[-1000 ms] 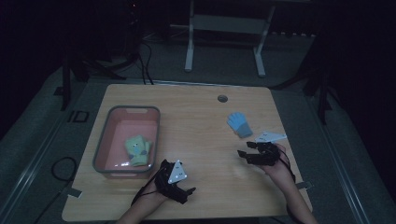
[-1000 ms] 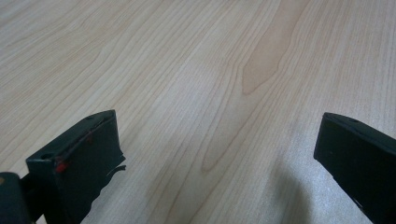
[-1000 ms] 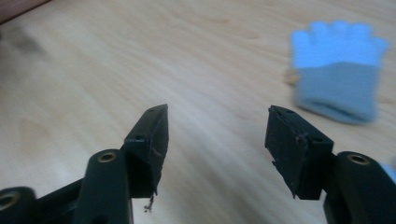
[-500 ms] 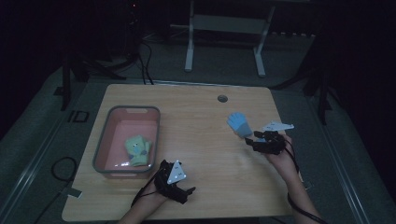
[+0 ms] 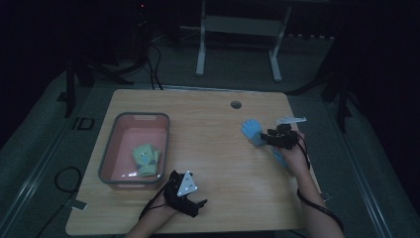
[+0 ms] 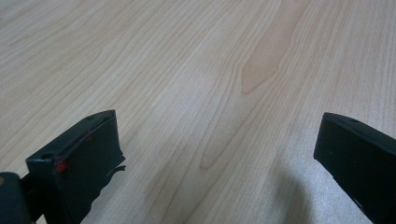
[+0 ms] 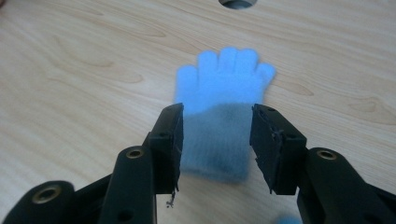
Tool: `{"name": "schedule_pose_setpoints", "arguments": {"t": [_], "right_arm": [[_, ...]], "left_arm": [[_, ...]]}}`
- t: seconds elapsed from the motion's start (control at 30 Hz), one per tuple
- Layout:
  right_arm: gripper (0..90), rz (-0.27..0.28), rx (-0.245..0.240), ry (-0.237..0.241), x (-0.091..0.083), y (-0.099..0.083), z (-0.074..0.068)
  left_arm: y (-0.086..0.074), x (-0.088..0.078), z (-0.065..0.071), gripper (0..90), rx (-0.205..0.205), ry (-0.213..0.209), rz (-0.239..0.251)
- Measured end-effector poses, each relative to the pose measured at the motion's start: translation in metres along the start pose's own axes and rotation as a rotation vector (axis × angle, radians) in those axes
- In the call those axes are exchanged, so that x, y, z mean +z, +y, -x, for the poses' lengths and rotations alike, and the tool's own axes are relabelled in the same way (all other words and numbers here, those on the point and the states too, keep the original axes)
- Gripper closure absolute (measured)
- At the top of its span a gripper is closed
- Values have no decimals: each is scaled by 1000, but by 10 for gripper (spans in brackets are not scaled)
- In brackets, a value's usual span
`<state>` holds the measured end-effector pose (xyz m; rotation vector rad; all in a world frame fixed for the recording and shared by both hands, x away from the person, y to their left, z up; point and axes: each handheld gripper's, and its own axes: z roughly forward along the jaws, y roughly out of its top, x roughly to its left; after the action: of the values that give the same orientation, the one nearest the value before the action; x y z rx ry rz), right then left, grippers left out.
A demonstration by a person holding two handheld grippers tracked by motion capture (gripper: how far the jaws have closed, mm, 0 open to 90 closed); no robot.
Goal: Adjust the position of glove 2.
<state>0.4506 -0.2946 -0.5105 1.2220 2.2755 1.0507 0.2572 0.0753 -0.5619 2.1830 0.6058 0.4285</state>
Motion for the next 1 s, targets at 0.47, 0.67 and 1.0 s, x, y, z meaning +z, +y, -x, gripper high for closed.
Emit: {"name": "schedule_pose_setpoints", "arguments": {"t": [0.47, 0.67, 1.0], "right_arm": [[548, -41, -39, -53, 44, 7, -4], [576, -78, -43, -69, 58, 1, -6], [857, -60, 56, -50, 56, -1, -16]], "left_arm": [[-1, -1, -1, 9, 1, -5, 1], [-1, 0, -1, 9, 1, -7, 3], [-2, 0, -1, 9, -2, -7, 5]]}}
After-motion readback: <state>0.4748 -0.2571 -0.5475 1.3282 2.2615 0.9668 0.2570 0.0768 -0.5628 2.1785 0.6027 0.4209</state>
